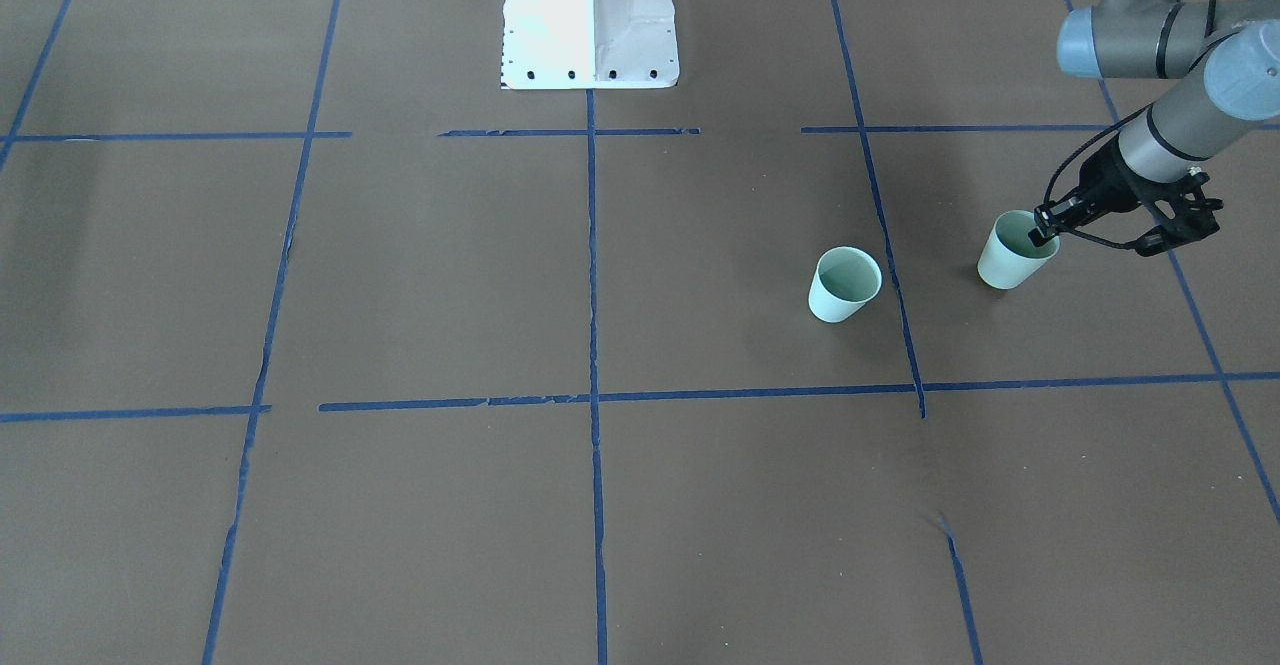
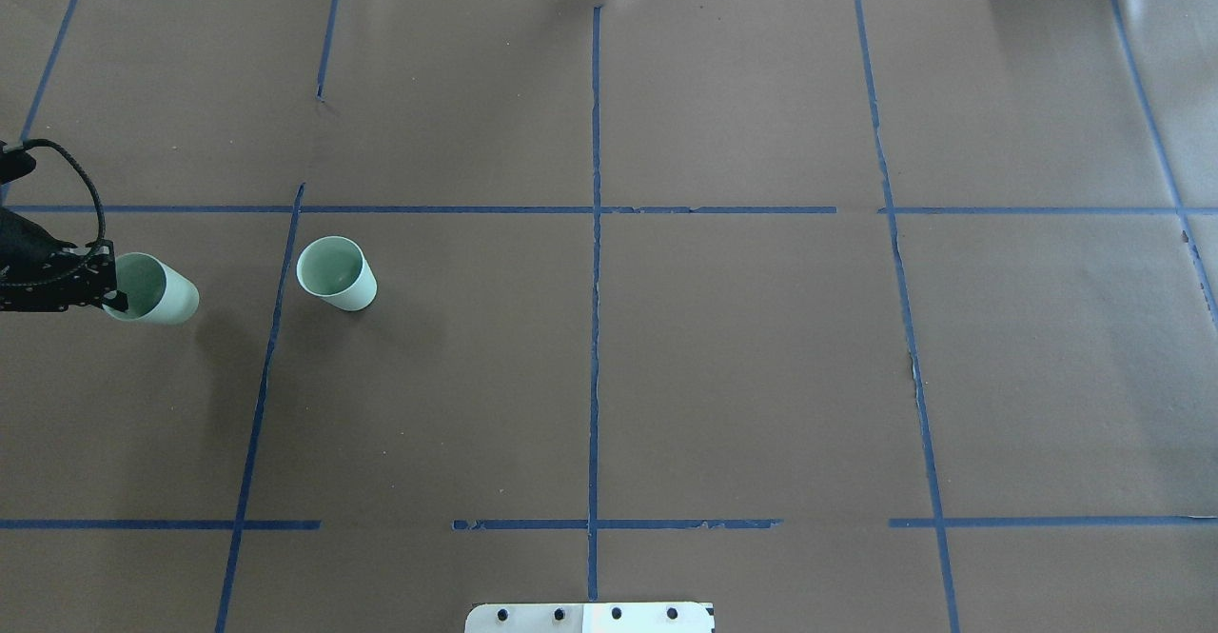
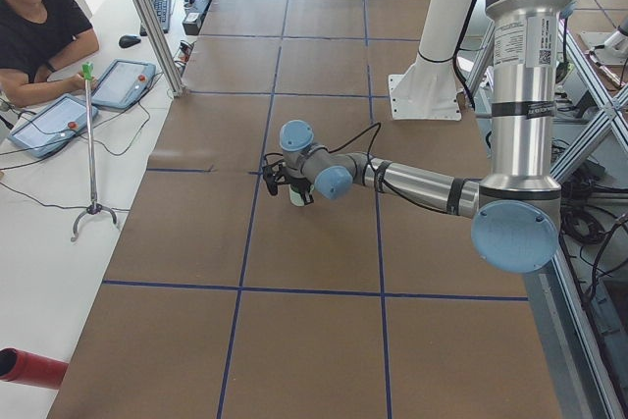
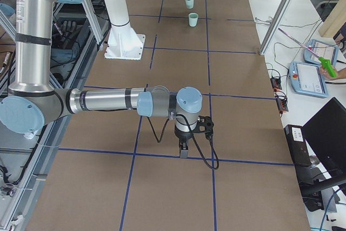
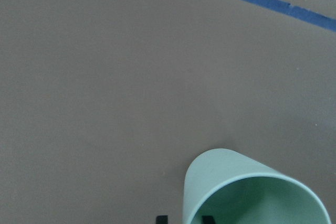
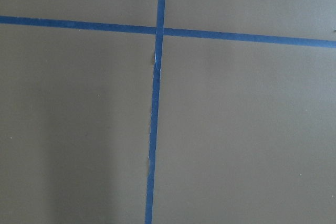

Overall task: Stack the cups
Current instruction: 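Lower the left gripper onto the outer pale green cup and grasp it, then lift the cup and carry it over the other green cup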

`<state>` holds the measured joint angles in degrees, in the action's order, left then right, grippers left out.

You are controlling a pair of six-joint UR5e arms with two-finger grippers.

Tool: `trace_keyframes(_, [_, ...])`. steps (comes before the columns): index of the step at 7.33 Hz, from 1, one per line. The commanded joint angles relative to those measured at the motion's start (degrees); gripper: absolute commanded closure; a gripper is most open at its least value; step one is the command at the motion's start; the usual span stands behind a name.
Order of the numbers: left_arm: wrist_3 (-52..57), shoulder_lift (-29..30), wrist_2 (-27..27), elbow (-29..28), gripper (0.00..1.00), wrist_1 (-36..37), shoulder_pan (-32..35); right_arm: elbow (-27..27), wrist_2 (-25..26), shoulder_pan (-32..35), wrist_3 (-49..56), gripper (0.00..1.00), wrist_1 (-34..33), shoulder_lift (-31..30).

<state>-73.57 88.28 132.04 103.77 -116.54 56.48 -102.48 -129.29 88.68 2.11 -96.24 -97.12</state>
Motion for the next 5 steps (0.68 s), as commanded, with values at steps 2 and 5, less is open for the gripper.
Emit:
trace_keyframes(2, [-14.92, 15.62, 0.41, 3.27, 1.0, 13.62, -0.14, 0.0, 0.0, 0.0, 0.0, 0.0, 0.0, 0.0])
trace_keyframes(5, [-16.07, 19.91, -0.21, 3.64, 1.0, 19.16, -3.72, 0.0, 0.0, 0.0, 0.0, 0.0, 0.0, 0.0])
